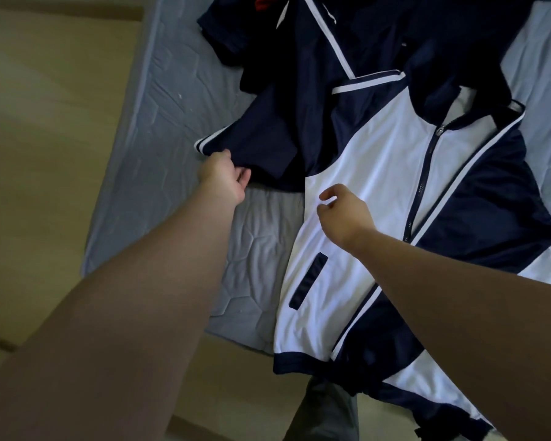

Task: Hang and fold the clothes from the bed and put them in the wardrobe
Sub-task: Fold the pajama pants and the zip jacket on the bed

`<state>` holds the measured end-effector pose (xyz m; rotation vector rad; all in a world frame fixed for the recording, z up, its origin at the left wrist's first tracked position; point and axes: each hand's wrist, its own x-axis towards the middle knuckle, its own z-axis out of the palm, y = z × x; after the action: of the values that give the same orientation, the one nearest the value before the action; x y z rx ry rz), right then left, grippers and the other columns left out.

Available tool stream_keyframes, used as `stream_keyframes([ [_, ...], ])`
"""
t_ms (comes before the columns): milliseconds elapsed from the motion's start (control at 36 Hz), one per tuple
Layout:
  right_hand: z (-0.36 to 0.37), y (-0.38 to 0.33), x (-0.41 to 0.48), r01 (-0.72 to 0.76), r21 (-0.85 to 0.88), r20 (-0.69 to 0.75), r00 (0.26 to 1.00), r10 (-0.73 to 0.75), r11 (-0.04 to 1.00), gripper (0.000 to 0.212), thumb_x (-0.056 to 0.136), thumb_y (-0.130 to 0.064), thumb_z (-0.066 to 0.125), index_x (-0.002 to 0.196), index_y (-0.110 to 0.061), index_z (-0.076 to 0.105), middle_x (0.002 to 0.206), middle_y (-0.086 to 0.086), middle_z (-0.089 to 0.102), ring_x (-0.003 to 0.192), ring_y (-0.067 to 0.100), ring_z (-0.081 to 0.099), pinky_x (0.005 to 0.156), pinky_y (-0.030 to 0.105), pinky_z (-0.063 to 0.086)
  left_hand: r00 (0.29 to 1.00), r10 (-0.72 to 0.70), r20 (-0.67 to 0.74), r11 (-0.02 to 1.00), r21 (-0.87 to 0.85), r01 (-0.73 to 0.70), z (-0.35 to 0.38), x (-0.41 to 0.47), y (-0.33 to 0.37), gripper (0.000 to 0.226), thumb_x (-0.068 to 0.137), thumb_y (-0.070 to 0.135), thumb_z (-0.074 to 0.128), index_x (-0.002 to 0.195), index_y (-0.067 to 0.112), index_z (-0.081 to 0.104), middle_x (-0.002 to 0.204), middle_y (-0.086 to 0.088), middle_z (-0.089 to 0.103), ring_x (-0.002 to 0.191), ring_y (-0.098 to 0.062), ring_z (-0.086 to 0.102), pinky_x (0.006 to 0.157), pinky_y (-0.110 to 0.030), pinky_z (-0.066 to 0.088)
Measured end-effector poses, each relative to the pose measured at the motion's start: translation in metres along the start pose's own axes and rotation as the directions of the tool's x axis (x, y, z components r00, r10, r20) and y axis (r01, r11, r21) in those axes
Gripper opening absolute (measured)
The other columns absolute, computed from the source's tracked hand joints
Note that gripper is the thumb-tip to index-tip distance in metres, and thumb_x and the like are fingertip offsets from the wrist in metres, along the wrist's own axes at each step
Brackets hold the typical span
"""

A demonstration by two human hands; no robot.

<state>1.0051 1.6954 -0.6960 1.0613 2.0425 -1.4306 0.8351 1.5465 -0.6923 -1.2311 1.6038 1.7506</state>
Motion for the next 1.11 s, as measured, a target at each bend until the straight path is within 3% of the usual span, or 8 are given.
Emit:
stream_keyframes([
  [111, 0.002, -0.003, 0.002, -0.006, -0.008, 0.01, 1.0, 0.006, 1.0, 0.027, 0.097, -0.022, 0.047, 0.123, -0.025, 0.054, 0.096, 0.001, 0.068, 0.071, 0.02, 0.064, 0.064, 0.031, 0.055, 0.92, 0.336, -0.203, 0.869, 0.444, -0.22, 0.005, 0.001, -0.015, 0.047, 0.088, 0.011, 0.058, 0.134, 0.007, 0.053, 0.122, -0.006, 0.065, 0.107, -0.021, 0.066, 0.091, -0.031, 0.053],
  [167, 0.002, -0.004, 0.004, -0.004, -0.022, 0.011, 1.0, 0.004, 1.0, 0.034, 0.097, -0.022, 0.046, 0.13, -0.025, 0.053, 0.101, 0.0, 0.067, 0.074, 0.018, 0.064, 0.063, 0.029, 0.053, 0.82, 0.573, -0.006, 0.618, 0.66, -0.427, 0.015, -0.006, -0.021, 0.031, 0.084, 0.012, 0.064, 0.116, 0.013, 0.059, 0.11, -0.003, 0.065, 0.099, -0.023, 0.065, 0.08, -0.027, 0.049],
  [306, -0.003, 0.0, 0.01, -0.008, -0.039, 0.038, 0.999, 0.009, 0.999, 0.045, 0.098, -0.021, 0.042, 0.143, -0.025, 0.049, 0.132, -0.003, 0.059, 0.082, 0.012, 0.06, 0.068, 0.025, 0.047, 0.856, 0.4, 0.327, 0.454, 0.741, -0.495, 0.057, -0.013, -0.031, 0.046, 0.086, 0.031, 0.074, 0.127, 0.017, 0.058, 0.123, -0.001, 0.063, 0.111, -0.019, 0.062, 0.092, -0.028, 0.05],
  [583, -0.018, 0.029, 0.011, -0.037, -0.071, 0.142, 0.989, 0.047, 0.997, 0.044, 0.103, -0.027, 0.045, 0.147, -0.024, 0.046, 0.148, -0.002, 0.049, 0.131, 0.022, 0.049, 0.093, 0.026, 0.037, 0.868, 0.228, 0.441, 0.473, 0.729, -0.494, 0.114, -0.026, -0.04, 0.055, 0.093, 0.045, 0.063, 0.139, 0.018, 0.051, 0.127, -0.005, 0.064, 0.107, -0.026, 0.066, 0.082, -0.034, 0.058],
  [722, -0.026, 0.034, 0.013, -0.044, -0.041, 0.137, 0.989, 0.049, 0.998, 0.044, 0.103, -0.025, 0.046, 0.147, -0.023, 0.047, 0.148, -0.002, 0.049, 0.132, 0.021, 0.049, 0.098, 0.026, 0.037, 0.946, 0.111, 0.305, 0.749, 0.6, -0.281, 0.128, -0.025, -0.027, 0.02, 0.096, 0.023, 0.062, 0.115, 0.016, 0.061, 0.106, -0.004, 0.064, 0.097, -0.021, 0.059, 0.07, -0.03, 0.053],
  [917, -0.033, 0.04, 0.018, -0.037, -0.077, 0.238, 0.97, 0.055, 0.996, 0.054, 0.102, -0.023, 0.045, 0.153, -0.034, 0.034, 0.128, 0.001, 0.054, 0.081, 0.013, 0.056, 0.072, 0.023, 0.047, 0.915, -0.082, 0.396, 0.948, 0.314, -0.05, 0.126, -0.032, -0.007, 0.037, 0.088, 0.021, 0.06, 0.12, 0.005, 0.068, 0.112, -0.014, 0.074, 0.107, -0.033, 0.069, 0.103, -0.047, 0.049],
  [1000, -0.029, 0.041, 0.022, -0.029, -0.138, 0.307, 0.949, 0.071, 0.99, 0.062, 0.103, -0.02, 0.044, 0.158, -0.035, 0.021, 0.15, 0.005, 0.043, 0.071, 0.004, 0.046, 0.071, 0.021, 0.044, 0.89, -0.061, 0.452, 0.986, 0.167, -0.017, 0.124, -0.033, -0.001, 0.038, 0.09, 0.012, 0.056, 0.125, 0.0, 0.064, 0.116, -0.018, 0.071, 0.109, -0.037, 0.069, 0.104, -0.048, 0.049],
  [1111, -0.022, 0.034, 0.024, 0.018, -0.258, 0.342, 0.937, 0.074, 0.966, 0.071, 0.102, -0.014, 0.041, 0.16, -0.033, 0.006, 0.167, -0.001, 0.01, 0.13, 0.023, 0.048, 0.108, 0.036, 0.041, 0.882, 0.019, 0.471, 0.997, 0.056, -0.051, 0.123, -0.03, 0.013, 0.041, 0.088, 0.005, 0.055, 0.127, -0.002, 0.062, 0.12, -0.022, 0.069, 0.112, -0.04, 0.066, 0.104, -0.052, 0.048],
])
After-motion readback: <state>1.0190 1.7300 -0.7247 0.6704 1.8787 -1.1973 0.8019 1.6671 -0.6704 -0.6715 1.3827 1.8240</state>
